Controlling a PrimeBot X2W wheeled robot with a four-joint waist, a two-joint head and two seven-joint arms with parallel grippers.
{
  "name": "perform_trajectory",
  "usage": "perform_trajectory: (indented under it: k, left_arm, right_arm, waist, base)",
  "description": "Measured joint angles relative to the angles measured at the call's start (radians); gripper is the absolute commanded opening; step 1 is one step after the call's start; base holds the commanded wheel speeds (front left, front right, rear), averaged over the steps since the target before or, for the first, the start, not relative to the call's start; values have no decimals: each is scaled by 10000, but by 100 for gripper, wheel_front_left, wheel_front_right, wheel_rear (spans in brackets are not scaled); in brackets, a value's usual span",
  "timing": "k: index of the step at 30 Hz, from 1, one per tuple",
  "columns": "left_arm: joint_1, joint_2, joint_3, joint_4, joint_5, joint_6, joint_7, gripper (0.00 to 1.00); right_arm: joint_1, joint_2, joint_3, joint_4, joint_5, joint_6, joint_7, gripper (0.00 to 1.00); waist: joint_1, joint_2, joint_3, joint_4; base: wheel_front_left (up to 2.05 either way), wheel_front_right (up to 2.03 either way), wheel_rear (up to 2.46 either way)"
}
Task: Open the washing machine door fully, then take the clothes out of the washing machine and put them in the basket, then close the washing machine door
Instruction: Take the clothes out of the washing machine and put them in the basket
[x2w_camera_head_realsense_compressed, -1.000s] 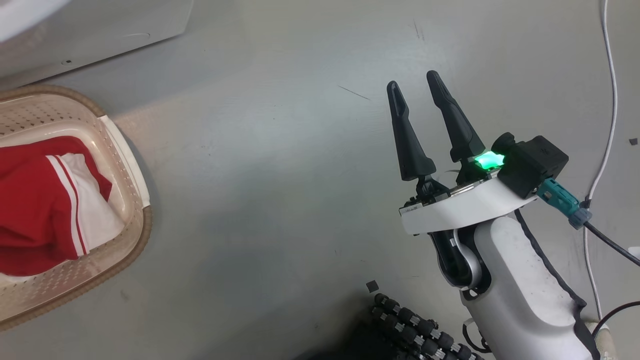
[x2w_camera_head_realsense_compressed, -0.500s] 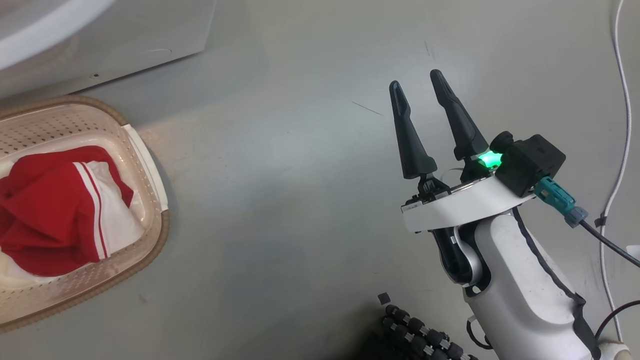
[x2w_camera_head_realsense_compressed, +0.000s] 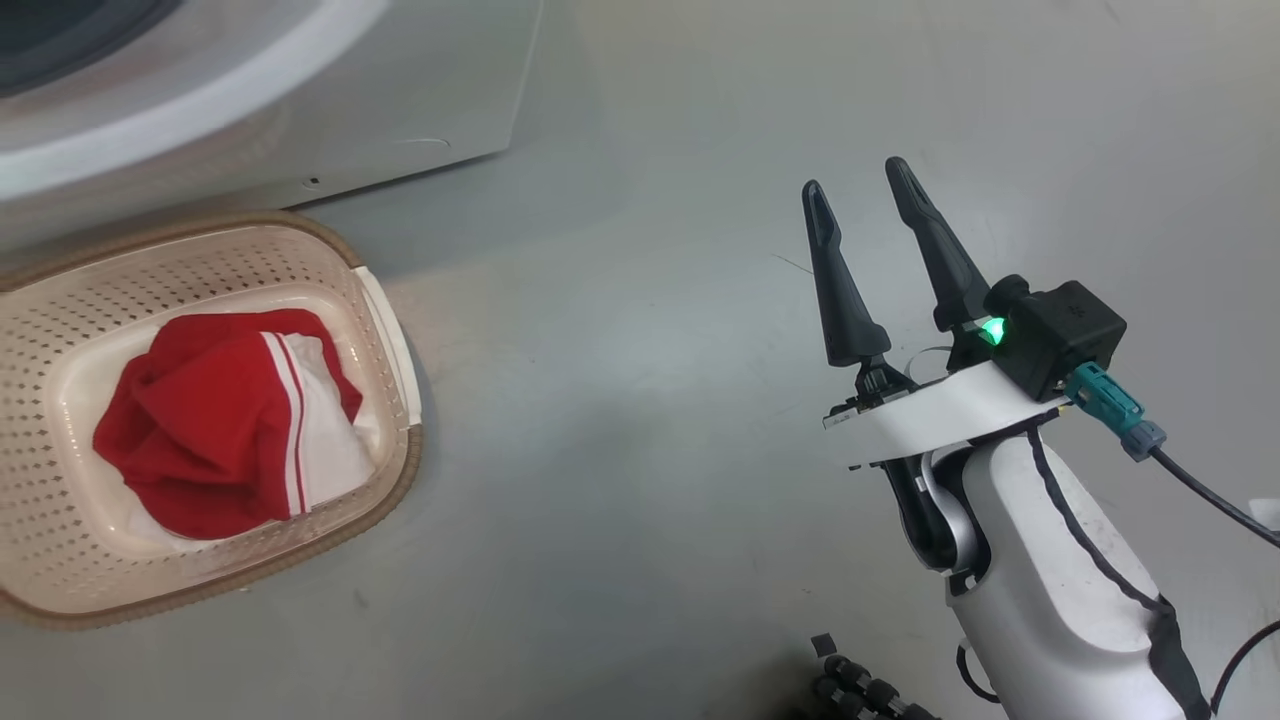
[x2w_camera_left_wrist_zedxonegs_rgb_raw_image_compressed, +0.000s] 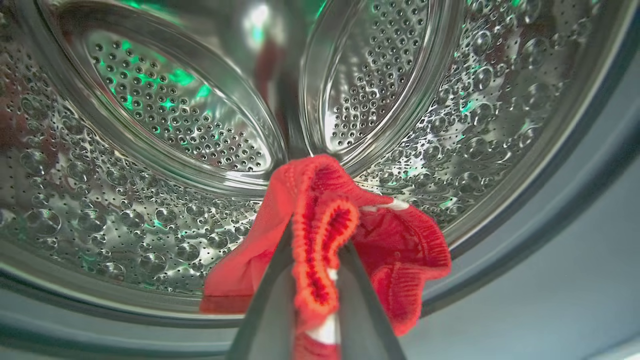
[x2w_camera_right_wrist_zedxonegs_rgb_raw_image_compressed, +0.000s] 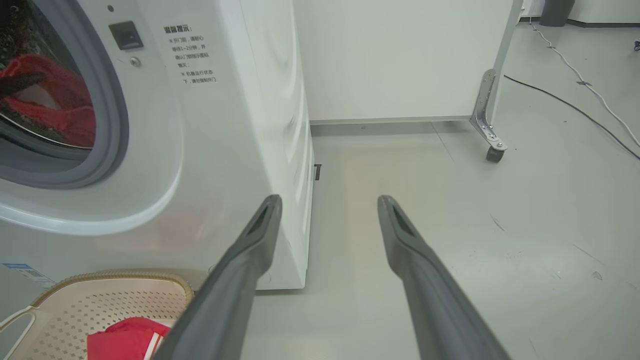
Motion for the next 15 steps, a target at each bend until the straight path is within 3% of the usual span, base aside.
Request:
perform_trajectory:
  k: [15]
  left_arm:
    - [2282, -1267, -82, -1087, -437, 121, -1956, 0]
  right_arm:
    - [768, -35, -688, 596, -867, 151, 2, 100]
  waist:
    - [0, 0, -1263, 1231]
  base:
    - [0, 0, 0]
